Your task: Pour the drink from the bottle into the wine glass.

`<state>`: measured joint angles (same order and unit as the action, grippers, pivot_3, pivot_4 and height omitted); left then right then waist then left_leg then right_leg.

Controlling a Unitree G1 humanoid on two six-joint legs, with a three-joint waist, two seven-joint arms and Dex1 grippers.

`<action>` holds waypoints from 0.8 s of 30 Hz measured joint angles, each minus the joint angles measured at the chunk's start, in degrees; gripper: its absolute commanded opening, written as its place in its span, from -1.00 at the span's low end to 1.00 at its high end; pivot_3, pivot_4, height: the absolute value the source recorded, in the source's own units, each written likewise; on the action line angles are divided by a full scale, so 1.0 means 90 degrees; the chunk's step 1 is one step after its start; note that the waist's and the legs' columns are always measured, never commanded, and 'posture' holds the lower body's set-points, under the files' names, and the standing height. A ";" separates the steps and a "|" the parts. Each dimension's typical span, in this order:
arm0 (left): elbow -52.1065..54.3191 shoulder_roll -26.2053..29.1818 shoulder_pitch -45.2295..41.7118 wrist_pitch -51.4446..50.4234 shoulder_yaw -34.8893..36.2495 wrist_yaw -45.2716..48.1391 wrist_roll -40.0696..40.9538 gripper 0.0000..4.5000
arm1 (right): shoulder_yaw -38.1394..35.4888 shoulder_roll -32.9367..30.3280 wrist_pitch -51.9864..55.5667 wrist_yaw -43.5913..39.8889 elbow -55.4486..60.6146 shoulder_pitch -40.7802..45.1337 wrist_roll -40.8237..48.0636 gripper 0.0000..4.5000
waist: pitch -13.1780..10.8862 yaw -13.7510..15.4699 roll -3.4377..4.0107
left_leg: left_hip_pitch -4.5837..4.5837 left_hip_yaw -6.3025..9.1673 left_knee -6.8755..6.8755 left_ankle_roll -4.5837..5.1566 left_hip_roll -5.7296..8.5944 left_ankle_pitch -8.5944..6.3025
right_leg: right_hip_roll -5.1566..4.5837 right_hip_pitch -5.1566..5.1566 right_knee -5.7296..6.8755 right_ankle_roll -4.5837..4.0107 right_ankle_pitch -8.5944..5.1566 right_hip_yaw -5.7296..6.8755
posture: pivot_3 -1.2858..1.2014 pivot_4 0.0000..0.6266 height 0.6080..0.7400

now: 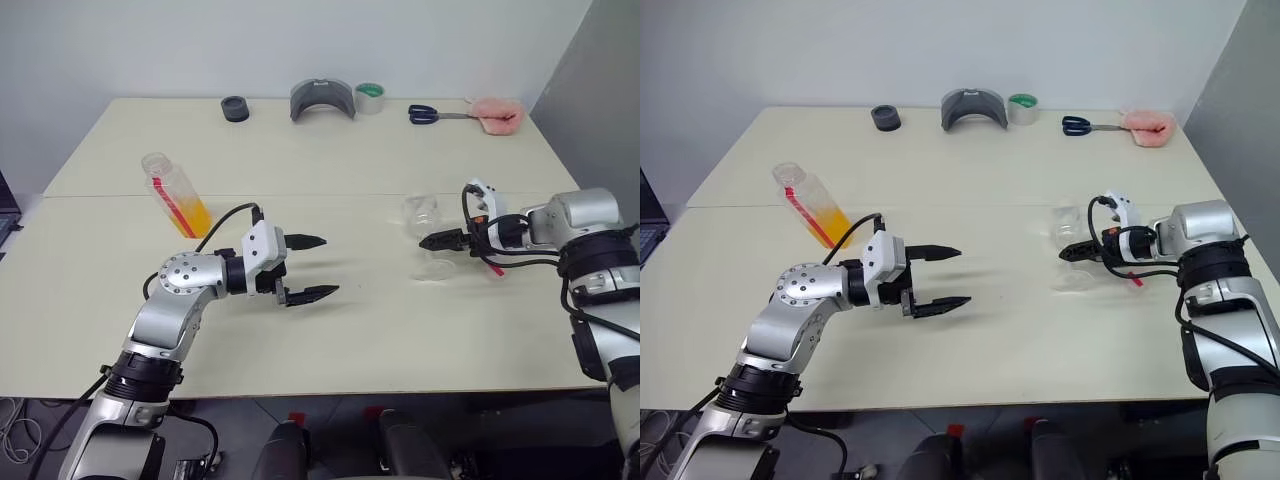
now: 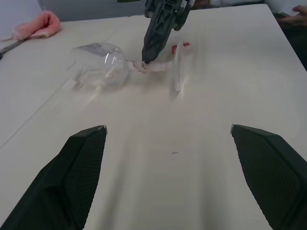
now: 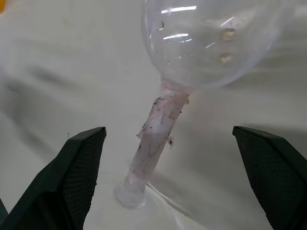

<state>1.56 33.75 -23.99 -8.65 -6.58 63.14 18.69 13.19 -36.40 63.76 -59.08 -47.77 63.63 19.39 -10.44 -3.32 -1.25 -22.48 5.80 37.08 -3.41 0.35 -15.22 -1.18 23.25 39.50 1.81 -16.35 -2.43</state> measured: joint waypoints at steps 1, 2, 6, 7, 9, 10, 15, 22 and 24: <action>0.0000 -0.0004 0.0019 0.0024 0.0000 -0.0001 -0.0005 0.98 | 0.0036 0.0056 -0.0106 -0.0091 -0.0146 0.0084 -0.0081 1.00 | 0.0000 0.0002 0.0000 | -0.0001 0.0003 0.0000 0.0000 0.0000 0.0000 | 0.0000 0.0001 0.0001 0.0000 0.0000 0.0002 | 0.03 -0.52 1.00; 0.0001 -0.0004 0.0031 0.0037 0.0001 -0.0004 -0.0009 0.98 | 0.0058 0.0123 -0.0211 -0.0179 -0.0324 0.0175 -0.0180 1.00 | 0.0000 0.0003 0.0000 | -0.0001 0.0002 0.0001 0.0000 0.0001 0.0000 | 0.0000 0.0000 0.0000 0.0000 0.0000 0.0001 | 0.03 -0.52 1.00; 0.0003 -0.0005 0.0122 0.0060 0.0004 -0.0034 -0.0078 0.98 | 0.0117 0.0319 -0.0624 -0.0455 -0.1048 0.0493 -0.0569 1.00 | 0.0000 0.0005 0.0000 | -0.0001 0.0002 0.0001 0.0000 0.0002 0.0000 | -0.0002 0.0001 0.0000 0.0000 0.0000 0.0001 | 0.03 -0.52 1.00; 0.0002 -0.0007 0.0130 0.0062 0.0004 -0.0051 -0.0089 0.98 | 0.0121 0.0350 -0.0689 -0.0513 -0.1152 0.0531 -0.0640 1.00 | 0.0000 0.0005 0.0000 | -0.0001 0.0003 0.0001 -0.0001 0.0002 0.0000 | -0.0002 0.0001 0.0000 0.0000 0.0000 0.0002 | 0.03 -0.52 1.00; 0.0009 -0.0023 0.0135 0.0072 0.0004 -0.0089 -0.0105 0.99 | 0.0121 0.0418 -0.0855 -0.0575 -0.1403 0.0590 -0.0819 0.92 | 0.0000 0.0005 0.0000 | -0.0001 0.0003 0.0001 -0.0001 0.0002 0.0000 | -0.0002 0.0001 0.0002 0.0000 0.0000 0.0002 | 0.03 -0.52 1.00; 0.0013 -0.0034 0.0141 0.0078 0.0003 -0.0116 -0.0117 1.00 | 0.0121 0.0451 -0.0932 -0.0588 -0.1522 0.0602 -0.0890 0.83 | 0.0000 0.0005 0.0000 | -0.0001 0.0002 0.0001 -0.0001 0.0002 0.0000 | -0.0002 0.0001 0.0002 0.0000 0.0000 0.0001 | 0.03 -0.52 1.00; 0.0094 -0.0101 0.0216 0.0085 -0.0002 -0.0179 -0.0164 1.00 | 0.0084 0.0622 -0.1219 -0.0693 -0.1949 0.0718 -0.1218 0.10 | 0.0000 -0.0008 0.0001 | 0.0002 0.0000 0.0001 -0.0001 0.0000 0.0001 | -0.0001 0.0001 0.0006 -0.0001 0.0000 -0.0001 | 0.03 -0.52 1.00; 0.0134 -0.0103 0.0278 0.0081 -0.0003 -0.0280 -0.0223 1.00 | -0.0143 0.0851 -0.1310 -0.0851 -0.2235 0.0828 -0.1390 -0.91 | 0.0001 -0.0006 0.0001 | 0.0005 -0.0001 0.0002 -0.0001 0.0000 0.0001 | -0.0001 0.0000 0.0007 -0.0001 0.0001 -0.0002 | 0.03 -0.52 1.00; 0.0176 -0.0102 0.0284 0.0079 -0.0004 -0.0284 -0.0227 1.00 | -0.0186 0.0860 -0.1323 -0.0814 -0.2237 0.0851 -0.1462 -0.92 | 0.0001 -0.0001 0.0001 | 0.0005 0.0000 0.0006 -0.0001 0.0002 0.0001 | -0.0002 0.0000 0.0012 -0.0001 0.0001 -0.0002 | 0.03 -0.52 1.00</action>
<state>3.14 32.83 -21.44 -7.93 -6.62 60.59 16.65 11.52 -28.65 51.85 -66.40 -67.90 71.29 6.23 -10.43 -3.33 -1.24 -22.44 5.81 37.13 -3.42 0.37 -15.22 -1.19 23.25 39.61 1.80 -16.34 -2.44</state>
